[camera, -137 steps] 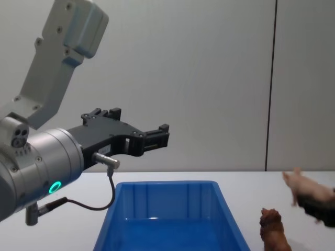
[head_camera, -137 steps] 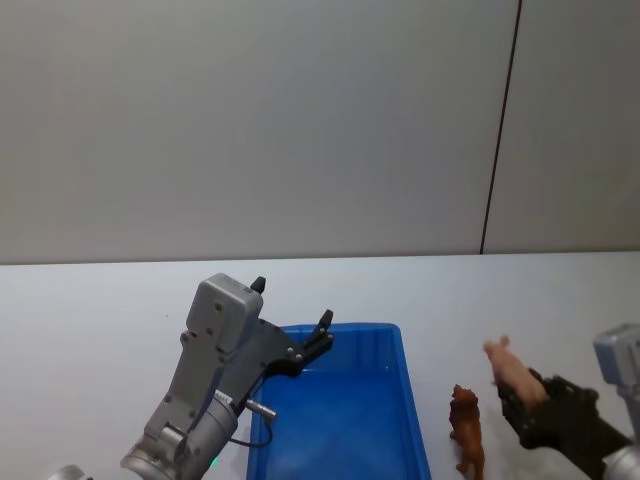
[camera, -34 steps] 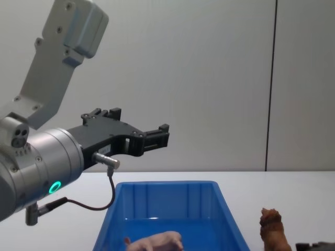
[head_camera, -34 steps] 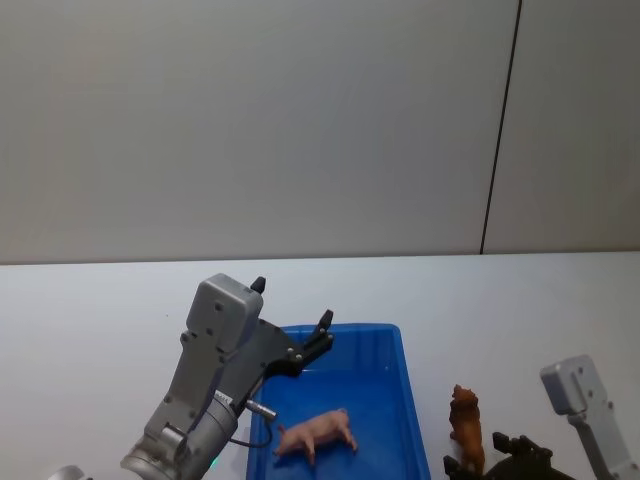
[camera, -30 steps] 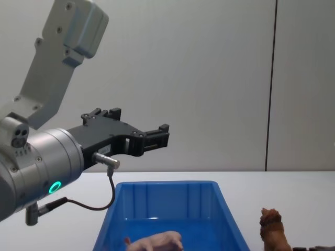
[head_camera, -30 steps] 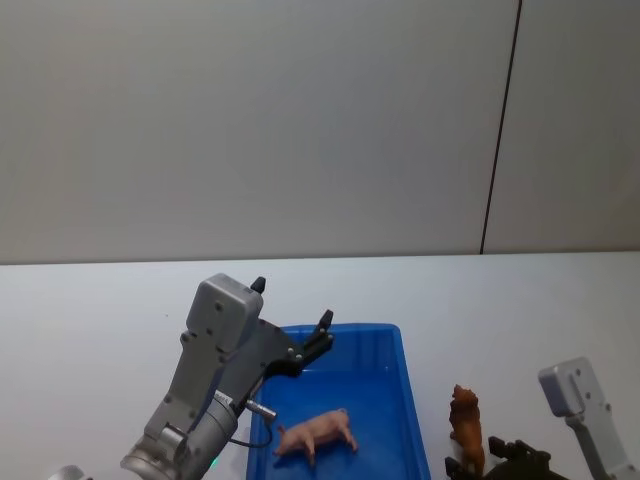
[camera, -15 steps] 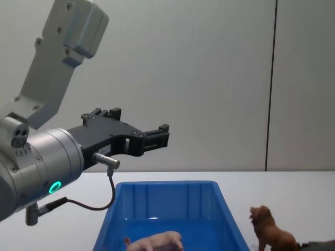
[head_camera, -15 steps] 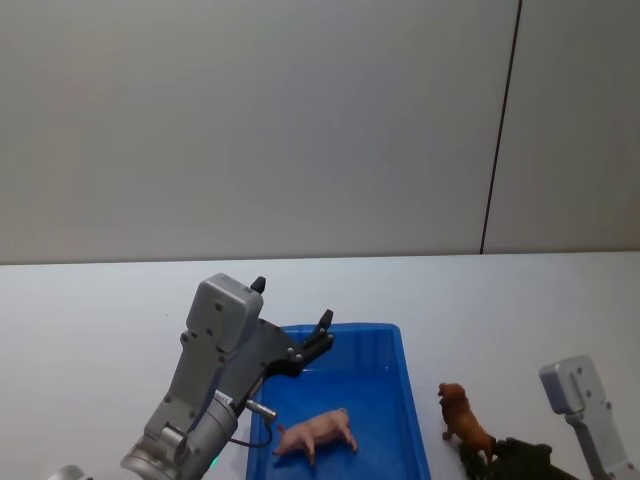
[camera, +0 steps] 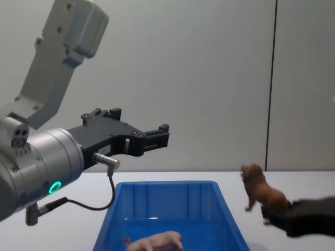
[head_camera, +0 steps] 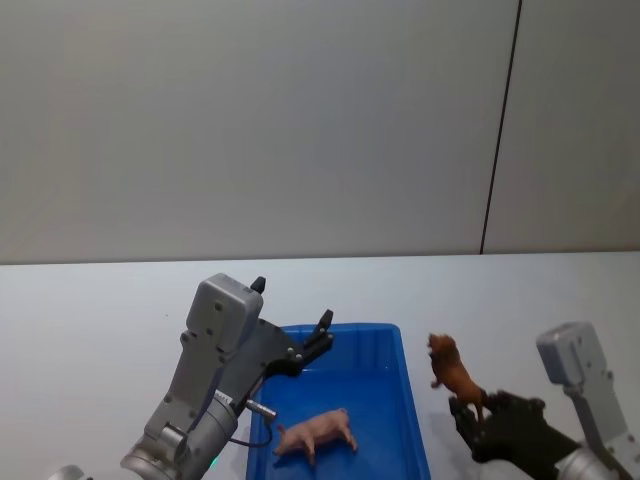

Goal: Pick up the two dolls from the table and place them into the box.

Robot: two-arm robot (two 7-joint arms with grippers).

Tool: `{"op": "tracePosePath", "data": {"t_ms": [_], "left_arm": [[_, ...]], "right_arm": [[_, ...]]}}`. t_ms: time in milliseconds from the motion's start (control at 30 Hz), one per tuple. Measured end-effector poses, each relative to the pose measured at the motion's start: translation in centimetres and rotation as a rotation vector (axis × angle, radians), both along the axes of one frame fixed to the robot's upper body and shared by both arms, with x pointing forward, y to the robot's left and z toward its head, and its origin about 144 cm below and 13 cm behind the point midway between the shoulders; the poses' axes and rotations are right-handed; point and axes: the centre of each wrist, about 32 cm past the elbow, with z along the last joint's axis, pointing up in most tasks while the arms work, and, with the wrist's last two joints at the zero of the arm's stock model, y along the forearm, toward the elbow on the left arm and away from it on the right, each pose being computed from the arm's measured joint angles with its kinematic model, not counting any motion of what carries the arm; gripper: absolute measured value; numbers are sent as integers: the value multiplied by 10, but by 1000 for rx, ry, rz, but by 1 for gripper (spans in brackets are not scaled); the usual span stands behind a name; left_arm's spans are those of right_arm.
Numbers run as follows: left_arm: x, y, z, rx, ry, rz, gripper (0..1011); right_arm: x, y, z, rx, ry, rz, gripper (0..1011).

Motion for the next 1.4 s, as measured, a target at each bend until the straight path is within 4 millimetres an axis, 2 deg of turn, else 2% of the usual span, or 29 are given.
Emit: {"op": "tracePosePath", "data": {"t_ms": [267, 700, 800, 833, 867, 933, 967, 1100, 1167, 1300, 1400], "left_arm": [[0, 0, 0, 0, 0, 0, 1001], [0, 0, 0, 0, 0, 0, 1001], [0, 0, 0, 0, 0, 0, 1001], [0, 0, 0, 0, 0, 0, 1001], [0, 0, 0, 0, 0, 0, 1001], [0, 0, 0, 0, 0, 0, 1001], [0, 0, 0, 0, 0, 0, 1001], [0, 0, 0, 0, 0, 0, 1001], [0, 0, 0, 0, 0, 0, 1001], [0, 0, 0, 0, 0, 0, 1001], [0, 0, 0, 0, 0, 0, 1001]], "right_arm": [[12, 12, 23, 22, -53, 88, 275], [43, 39, 42, 55, 6, 186, 298], [52, 46, 43, 62, 31, 204, 429], [52, 46, 43, 62, 31, 204, 429], [54, 49, 44, 64, 39, 210, 480], [58, 52, 45, 65, 47, 219, 517], [58, 52, 45, 66, 48, 221, 576], [61, 53, 45, 65, 51, 228, 704], [61, 51, 45, 64, 48, 230, 740], [60, 45, 45, 59, 36, 227, 887], [56, 35, 43, 51, 18, 219, 965]]}}
